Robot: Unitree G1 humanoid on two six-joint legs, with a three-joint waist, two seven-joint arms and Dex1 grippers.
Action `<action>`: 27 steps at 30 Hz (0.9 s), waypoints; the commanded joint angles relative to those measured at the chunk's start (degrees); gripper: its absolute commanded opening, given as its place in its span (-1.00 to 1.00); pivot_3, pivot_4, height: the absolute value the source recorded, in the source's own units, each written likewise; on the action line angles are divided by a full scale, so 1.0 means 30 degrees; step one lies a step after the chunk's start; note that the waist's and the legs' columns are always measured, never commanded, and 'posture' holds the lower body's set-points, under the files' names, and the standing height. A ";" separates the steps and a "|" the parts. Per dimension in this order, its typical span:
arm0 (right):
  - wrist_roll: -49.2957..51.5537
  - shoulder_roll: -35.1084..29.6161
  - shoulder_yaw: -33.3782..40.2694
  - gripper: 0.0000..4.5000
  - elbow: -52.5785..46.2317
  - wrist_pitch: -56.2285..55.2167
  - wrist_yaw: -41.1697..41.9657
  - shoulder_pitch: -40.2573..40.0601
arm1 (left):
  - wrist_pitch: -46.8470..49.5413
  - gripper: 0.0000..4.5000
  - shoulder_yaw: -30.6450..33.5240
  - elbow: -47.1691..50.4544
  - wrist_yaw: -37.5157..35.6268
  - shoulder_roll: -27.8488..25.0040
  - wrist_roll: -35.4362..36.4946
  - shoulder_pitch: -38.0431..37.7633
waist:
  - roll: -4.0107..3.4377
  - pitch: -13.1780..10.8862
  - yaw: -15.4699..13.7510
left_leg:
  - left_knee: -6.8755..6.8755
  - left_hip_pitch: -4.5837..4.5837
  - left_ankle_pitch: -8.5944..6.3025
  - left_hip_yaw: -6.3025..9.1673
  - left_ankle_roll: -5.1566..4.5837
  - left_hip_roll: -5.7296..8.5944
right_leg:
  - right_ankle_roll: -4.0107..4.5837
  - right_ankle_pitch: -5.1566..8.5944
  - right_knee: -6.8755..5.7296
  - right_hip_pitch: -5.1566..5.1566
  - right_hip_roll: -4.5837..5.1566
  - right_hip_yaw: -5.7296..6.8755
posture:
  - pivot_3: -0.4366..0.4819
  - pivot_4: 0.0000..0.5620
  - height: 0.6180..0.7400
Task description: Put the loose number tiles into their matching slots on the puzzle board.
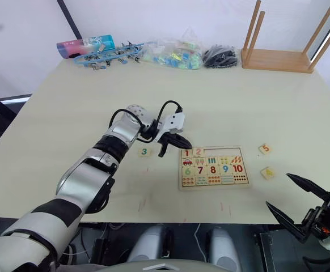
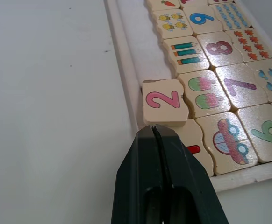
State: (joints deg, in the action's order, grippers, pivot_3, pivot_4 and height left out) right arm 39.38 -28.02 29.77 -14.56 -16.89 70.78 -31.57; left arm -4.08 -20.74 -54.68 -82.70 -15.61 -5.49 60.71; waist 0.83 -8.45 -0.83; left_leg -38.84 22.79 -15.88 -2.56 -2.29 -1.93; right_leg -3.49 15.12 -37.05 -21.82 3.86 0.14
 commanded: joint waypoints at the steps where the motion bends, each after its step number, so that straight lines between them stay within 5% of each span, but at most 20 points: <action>1: 0.0155 -0.0170 0.0352 1.00 -0.0243 -0.0189 -0.0065 -0.0063 | -0.0039 -0.98 0.0270 0.0744 -0.0306 -0.0098 0.0197 0.0089 | 0.0000 0.0000 0.0000 | 0.0000 0.0000 0.0000 0.0000 0.0000 0.0000 | 0.0000 0.0000 0.0000 0.0000 0.0000 0.0001 | -0.05 -0.47 0.95; 27: 0.0057 -0.0128 0.0328 1.00 -0.0225 -0.0243 -0.0213 -0.0014 | 0.0323 -0.98 -0.0087 0.2097 -0.0709 0.0104 0.0053 -0.0784 | -0.0001 0.0000 0.0002 | -0.0002 -0.0001 0.0000 0.0001 0.0000 -0.0001 | 0.0000 0.0000 -0.0002 0.0000 0.0000 0.0000 | -0.05 -0.47 0.95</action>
State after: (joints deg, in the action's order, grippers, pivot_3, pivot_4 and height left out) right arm 39.17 -28.01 29.77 -14.56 -16.89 70.37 -31.52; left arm -3.04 -20.88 -50.46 -84.28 -15.34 -5.51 58.14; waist 0.83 -8.45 -0.82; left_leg -38.84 22.78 -15.88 -2.55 -2.29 -1.93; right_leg -3.48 15.12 -37.06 -21.82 3.86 0.14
